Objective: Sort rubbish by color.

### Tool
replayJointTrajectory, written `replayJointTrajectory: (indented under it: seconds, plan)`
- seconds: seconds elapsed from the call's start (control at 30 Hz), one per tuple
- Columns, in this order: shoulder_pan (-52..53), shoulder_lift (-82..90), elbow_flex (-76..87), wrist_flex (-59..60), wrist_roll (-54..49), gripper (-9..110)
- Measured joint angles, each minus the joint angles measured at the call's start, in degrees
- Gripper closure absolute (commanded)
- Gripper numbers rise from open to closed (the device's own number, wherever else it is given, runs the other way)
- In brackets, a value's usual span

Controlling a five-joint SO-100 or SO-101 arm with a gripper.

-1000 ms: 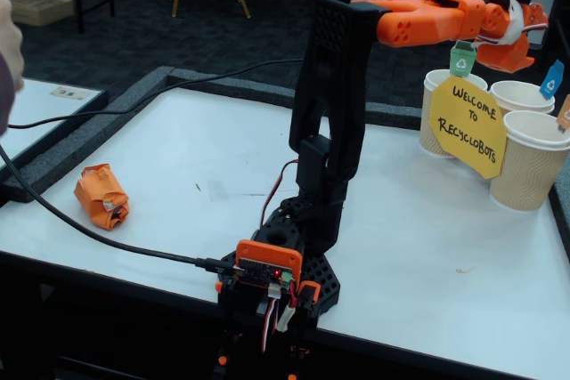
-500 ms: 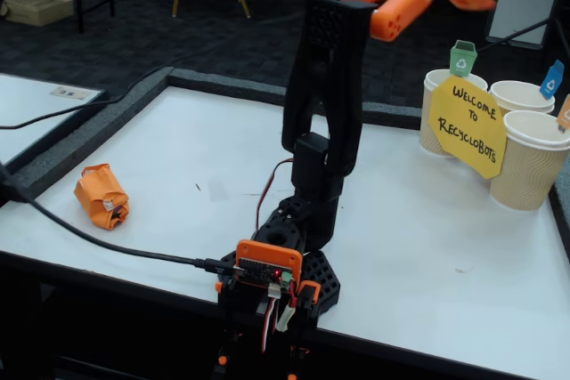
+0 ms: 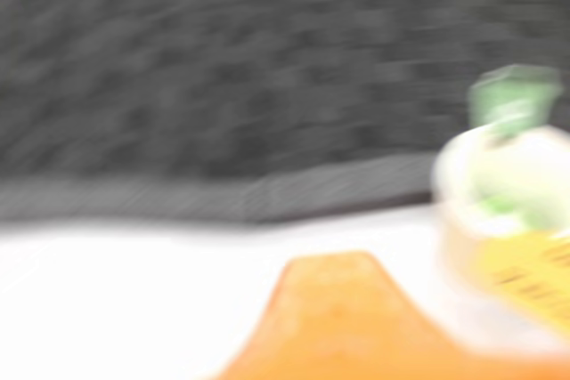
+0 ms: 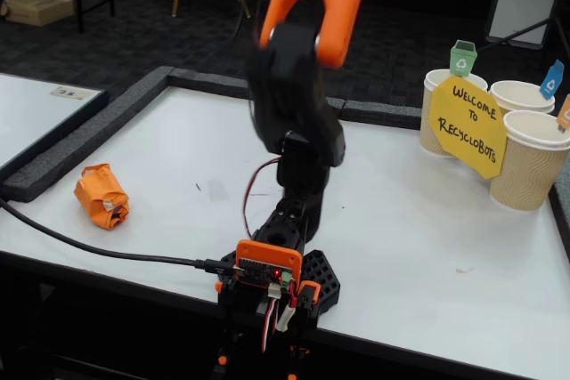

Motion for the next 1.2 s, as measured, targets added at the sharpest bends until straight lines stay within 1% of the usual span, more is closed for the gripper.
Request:
replayJointTrajectory:
  seconds: [0.17,0.4,0.53,0.83,1.03,1.2]
  plan:
    - [-15.91,12.57,14.33,2.90,0.00,101]
    - [-31.03,15.64,26.19,4.75,0.00,101]
    - [-37.09,15.73,26.72,4.75,0.00,101]
    - [-44.65,15.73,26.81,4.75,0.00,101]
    - [-54.23,15.73,26.81,4.75,0.00,101]
    - [-64.34,15.73,26.81,4.75,0.00,101]
